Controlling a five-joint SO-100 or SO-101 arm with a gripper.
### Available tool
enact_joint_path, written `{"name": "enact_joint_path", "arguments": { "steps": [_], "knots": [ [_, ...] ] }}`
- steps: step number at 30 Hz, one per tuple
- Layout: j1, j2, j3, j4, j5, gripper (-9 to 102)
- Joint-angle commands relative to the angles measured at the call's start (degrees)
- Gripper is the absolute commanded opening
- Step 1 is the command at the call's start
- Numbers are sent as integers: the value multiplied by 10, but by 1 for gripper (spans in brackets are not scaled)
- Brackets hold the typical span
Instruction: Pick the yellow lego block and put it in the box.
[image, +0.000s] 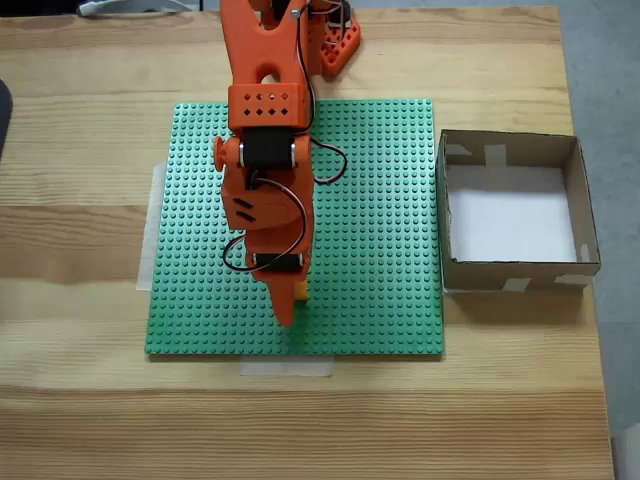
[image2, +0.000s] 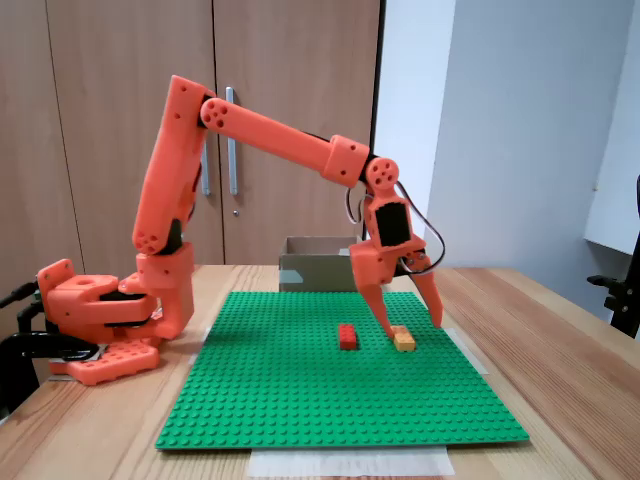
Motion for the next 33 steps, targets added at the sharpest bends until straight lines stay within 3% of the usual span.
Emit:
{"name": "enact_joint_path", "arguments": {
  "steps": [1, 33],
  "knots": [
    [2, 4, -1, -4, -4, 27],
    [5, 10, 16, -19, -34, 11]
  ]
}}
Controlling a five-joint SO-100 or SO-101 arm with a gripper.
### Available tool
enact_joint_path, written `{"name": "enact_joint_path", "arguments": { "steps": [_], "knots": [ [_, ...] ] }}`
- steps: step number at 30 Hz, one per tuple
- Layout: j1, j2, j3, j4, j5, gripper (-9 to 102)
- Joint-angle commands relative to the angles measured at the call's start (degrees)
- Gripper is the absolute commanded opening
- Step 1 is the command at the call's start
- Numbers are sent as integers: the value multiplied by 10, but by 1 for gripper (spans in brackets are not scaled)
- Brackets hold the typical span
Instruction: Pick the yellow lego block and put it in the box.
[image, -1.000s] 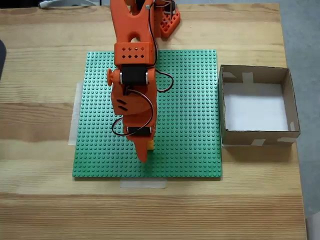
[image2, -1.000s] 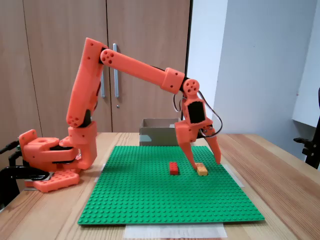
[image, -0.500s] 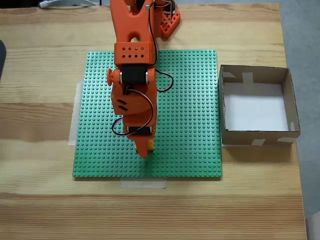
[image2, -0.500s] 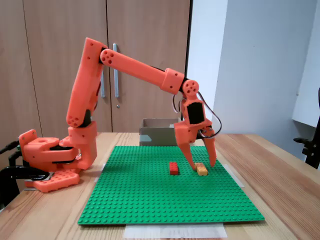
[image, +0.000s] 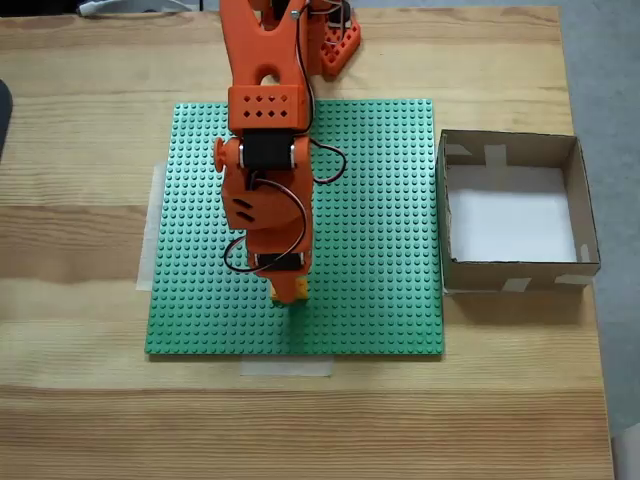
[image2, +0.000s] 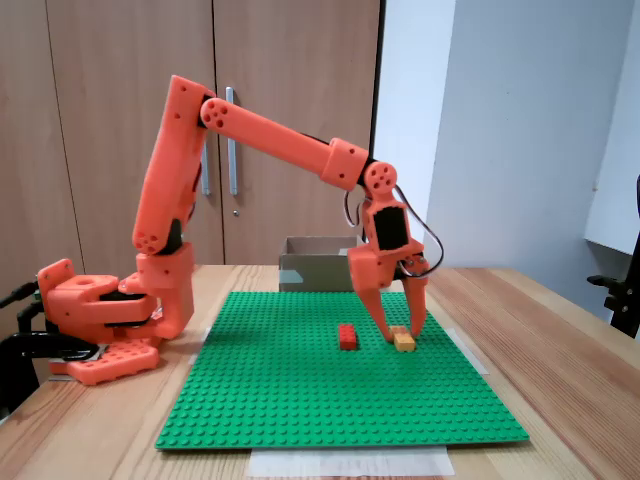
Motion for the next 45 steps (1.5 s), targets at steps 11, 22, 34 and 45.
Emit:
{"name": "enact_joint_path", "arguments": {
  "steps": [11, 22, 34, 45],
  "knots": [
    [8, 33, -2, -11, -5, 7],
    [15, 151, 40, -20, -2, 4],
    [-8, 375, 134, 6, -2, 3],
    [-76, 522, 156, 92, 18, 2]
  ]
}}
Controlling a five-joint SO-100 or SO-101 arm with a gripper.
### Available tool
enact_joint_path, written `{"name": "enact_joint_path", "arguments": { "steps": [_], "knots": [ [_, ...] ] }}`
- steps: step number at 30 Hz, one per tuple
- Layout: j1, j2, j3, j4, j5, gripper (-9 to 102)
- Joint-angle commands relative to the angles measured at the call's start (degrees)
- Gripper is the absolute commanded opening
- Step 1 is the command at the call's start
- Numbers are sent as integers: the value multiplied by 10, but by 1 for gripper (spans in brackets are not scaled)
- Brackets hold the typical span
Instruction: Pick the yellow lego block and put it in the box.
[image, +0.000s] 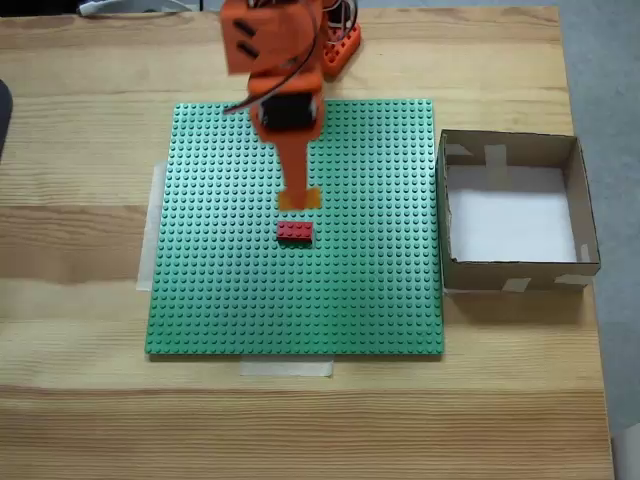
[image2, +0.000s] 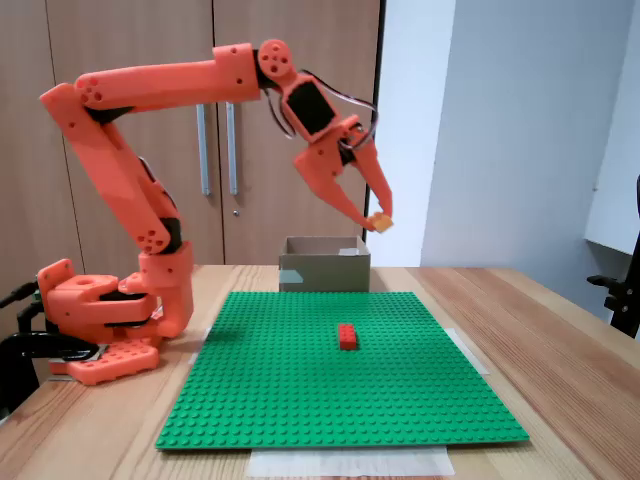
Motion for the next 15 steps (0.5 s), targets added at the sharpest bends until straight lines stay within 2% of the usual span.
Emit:
{"name": "enact_joint_path", "arguments": {
  "steps": [1, 4, 15],
  "knots": [
    [-28, 52, -4, 35, 10, 2],
    [-56, 71, -11, 68, 11, 3],
    [-140, 75, -42, 100, 11, 3]
  ]
}}
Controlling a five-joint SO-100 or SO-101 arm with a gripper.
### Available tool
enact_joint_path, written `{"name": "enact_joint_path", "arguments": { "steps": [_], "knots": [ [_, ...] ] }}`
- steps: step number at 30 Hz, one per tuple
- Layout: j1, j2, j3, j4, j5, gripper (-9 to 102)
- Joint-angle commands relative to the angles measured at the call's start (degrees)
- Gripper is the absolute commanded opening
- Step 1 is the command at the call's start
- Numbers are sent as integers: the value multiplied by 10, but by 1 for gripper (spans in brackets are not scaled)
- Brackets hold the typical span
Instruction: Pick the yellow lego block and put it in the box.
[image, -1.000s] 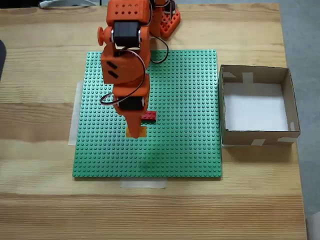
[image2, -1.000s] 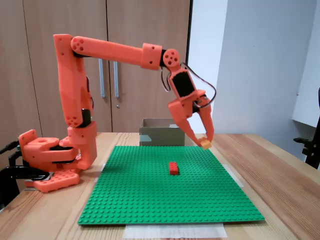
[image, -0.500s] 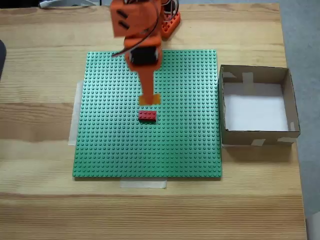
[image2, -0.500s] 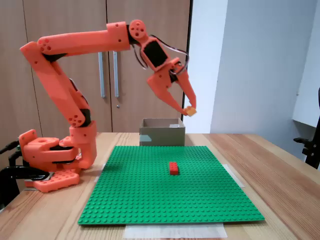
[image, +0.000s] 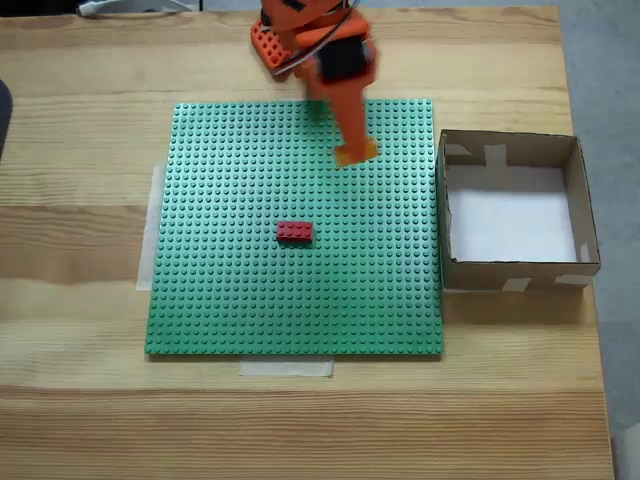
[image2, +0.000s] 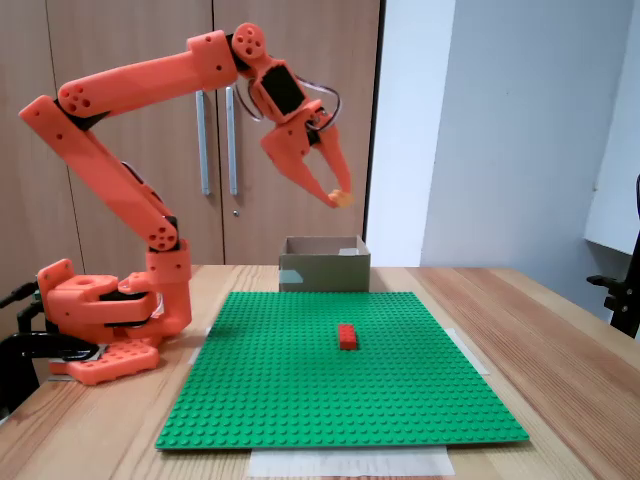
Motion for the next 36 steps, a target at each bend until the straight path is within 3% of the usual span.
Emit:
{"name": "enact_joint_path", "arguments": {
  "steps": [1, 36],
  "knots": [
    [-17, 9, -28, 5, 7, 3],
    [-185, -214, -223, 57, 6, 3]
  ]
}}
